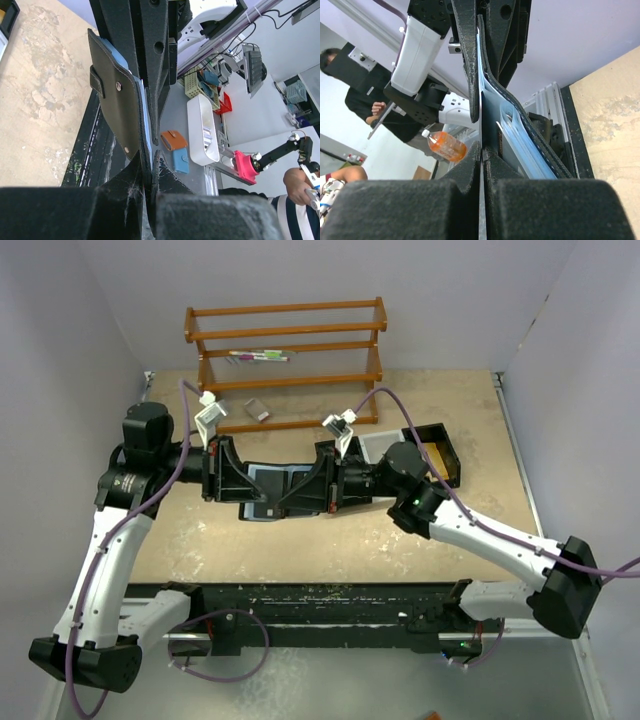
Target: Take the credit cards out of the card holder
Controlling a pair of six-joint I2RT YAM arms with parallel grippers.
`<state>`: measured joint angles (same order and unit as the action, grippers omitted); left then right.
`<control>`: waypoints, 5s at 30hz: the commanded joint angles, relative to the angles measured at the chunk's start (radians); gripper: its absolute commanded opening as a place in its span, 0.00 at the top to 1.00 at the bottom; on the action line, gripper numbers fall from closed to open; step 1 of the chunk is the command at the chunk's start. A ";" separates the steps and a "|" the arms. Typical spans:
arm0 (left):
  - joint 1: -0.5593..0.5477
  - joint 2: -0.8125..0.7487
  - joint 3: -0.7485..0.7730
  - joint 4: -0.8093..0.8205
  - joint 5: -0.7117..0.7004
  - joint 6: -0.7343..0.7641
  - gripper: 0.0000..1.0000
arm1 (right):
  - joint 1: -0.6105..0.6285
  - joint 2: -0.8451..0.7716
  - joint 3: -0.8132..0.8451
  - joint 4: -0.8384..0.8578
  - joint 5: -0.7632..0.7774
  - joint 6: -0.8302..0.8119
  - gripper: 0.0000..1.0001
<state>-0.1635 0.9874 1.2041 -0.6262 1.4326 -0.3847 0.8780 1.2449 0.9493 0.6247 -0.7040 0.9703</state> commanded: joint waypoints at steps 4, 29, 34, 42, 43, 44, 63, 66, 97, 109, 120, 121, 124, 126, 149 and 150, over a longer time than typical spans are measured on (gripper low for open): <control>0.002 -0.022 0.019 0.038 0.075 -0.022 1.00 | -0.001 -0.064 -0.029 0.026 -0.013 0.001 1.00; 0.002 0.045 0.192 -0.348 -0.416 0.428 1.00 | -0.293 -0.236 -0.039 -0.483 -0.083 -0.216 1.00; 0.002 0.046 0.194 -0.363 -0.619 0.512 1.00 | -0.489 -0.187 0.014 -0.766 -0.078 -0.370 1.00; 0.002 0.039 0.181 -0.401 -0.650 0.562 1.00 | -0.615 0.048 0.214 -1.125 0.333 -0.632 1.00; 0.002 0.037 0.178 -0.403 -0.647 0.564 1.00 | -0.615 0.079 0.242 -1.154 0.380 -0.646 1.00; 0.002 0.034 0.177 -0.403 -0.642 0.564 1.00 | -0.614 0.103 0.264 -1.166 0.422 -0.650 1.00; 0.002 -0.007 0.183 -0.432 -0.553 0.560 1.00 | -0.613 0.479 0.437 -1.208 0.691 -0.736 1.00; 0.002 -0.009 0.183 -0.431 -0.545 0.558 1.00 | -0.613 0.516 0.427 -1.178 0.639 -0.739 1.00; 0.002 0.007 0.185 -0.405 -0.519 0.520 1.00 | -0.521 0.543 0.449 -1.211 0.907 -0.720 0.57; 0.003 0.006 0.204 -0.391 -0.436 0.482 1.00 | -0.454 0.234 0.552 -1.218 0.820 -0.664 0.37; 0.002 0.050 0.275 -0.528 -0.333 0.599 1.00 | -0.254 0.042 0.585 -1.020 0.380 -0.700 0.12; 0.002 0.046 0.271 -0.535 -0.325 0.608 1.00 | -0.215 0.055 0.606 -1.027 0.377 -0.713 0.11; 0.002 0.042 0.266 -0.567 -0.308 0.648 1.00 | -0.126 0.097 0.662 -1.053 0.359 -0.746 0.11; 0.002 0.048 0.268 -0.596 -0.306 0.679 1.00 | -0.088 0.114 0.677 -1.054 0.331 -0.759 0.10; 0.002 0.065 0.286 -0.712 -0.243 0.793 1.00 | 0.065 0.215 0.756 -1.053 0.100 -0.865 0.02; 0.002 0.067 0.287 -0.713 -0.241 0.796 1.00 | 0.066 0.218 0.756 -1.055 0.094 -0.867 0.03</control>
<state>-0.1638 1.0573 1.4513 -1.3376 1.1271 0.3683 0.9363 1.4609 1.6585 -0.4507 -0.5514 0.1284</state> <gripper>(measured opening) 0.054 0.983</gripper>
